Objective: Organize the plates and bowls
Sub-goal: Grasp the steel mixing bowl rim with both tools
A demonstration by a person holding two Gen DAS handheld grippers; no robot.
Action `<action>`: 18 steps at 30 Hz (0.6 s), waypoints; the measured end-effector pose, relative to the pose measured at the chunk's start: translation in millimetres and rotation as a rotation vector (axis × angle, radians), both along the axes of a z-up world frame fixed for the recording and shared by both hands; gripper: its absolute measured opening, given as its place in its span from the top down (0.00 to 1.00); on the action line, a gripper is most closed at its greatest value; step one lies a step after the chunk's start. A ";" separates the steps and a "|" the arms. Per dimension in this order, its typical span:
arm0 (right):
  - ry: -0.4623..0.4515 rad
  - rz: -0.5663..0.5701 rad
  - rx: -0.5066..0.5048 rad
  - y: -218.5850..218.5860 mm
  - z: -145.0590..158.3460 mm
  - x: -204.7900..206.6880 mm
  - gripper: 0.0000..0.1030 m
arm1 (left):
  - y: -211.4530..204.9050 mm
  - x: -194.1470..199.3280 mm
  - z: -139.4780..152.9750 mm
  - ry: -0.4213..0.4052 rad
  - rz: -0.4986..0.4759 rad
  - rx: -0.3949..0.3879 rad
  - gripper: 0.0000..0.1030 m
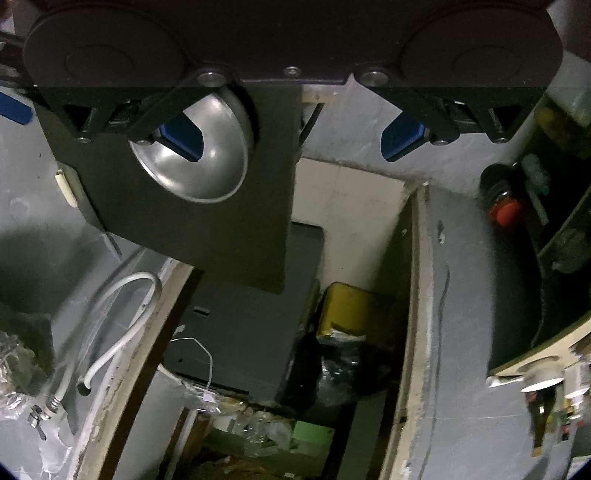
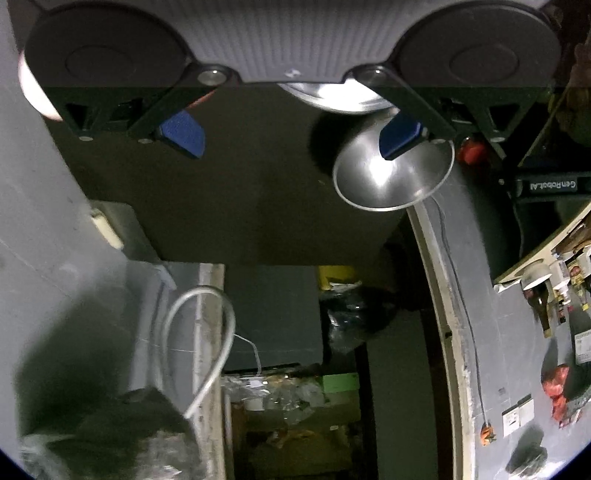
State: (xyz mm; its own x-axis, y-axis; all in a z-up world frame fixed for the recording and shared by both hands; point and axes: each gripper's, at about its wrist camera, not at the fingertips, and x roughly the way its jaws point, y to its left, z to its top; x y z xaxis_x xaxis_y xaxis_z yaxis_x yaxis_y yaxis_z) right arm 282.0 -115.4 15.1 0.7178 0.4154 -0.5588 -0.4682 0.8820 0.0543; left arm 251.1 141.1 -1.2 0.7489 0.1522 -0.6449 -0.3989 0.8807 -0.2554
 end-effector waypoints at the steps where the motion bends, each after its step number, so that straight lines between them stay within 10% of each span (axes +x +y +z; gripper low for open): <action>1: 0.004 0.007 -0.013 6.3 -2.9 5.8 0.00 | 0.2 6.4 -1.3 0.004 -0.008 -0.002 0.01; 7: 0.052 0.057 -0.048 34.8 -19.1 30.1 0.10 | 0.9 35.1 -13.3 0.034 -0.053 -0.035 0.05; 18: 0.158 0.067 -0.067 47.8 -36.5 42.5 0.47 | -0.6 45.7 -27.0 0.040 -0.135 -0.098 0.60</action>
State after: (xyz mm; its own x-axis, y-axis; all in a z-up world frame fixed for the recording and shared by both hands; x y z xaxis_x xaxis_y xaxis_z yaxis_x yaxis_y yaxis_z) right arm 324.6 -67.6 -21.5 0.5908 0.4176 -0.6903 -0.5167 0.8530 0.0738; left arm 296.9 140.5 -28.2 0.7315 -0.0130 -0.6818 -0.2904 0.8986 -0.3288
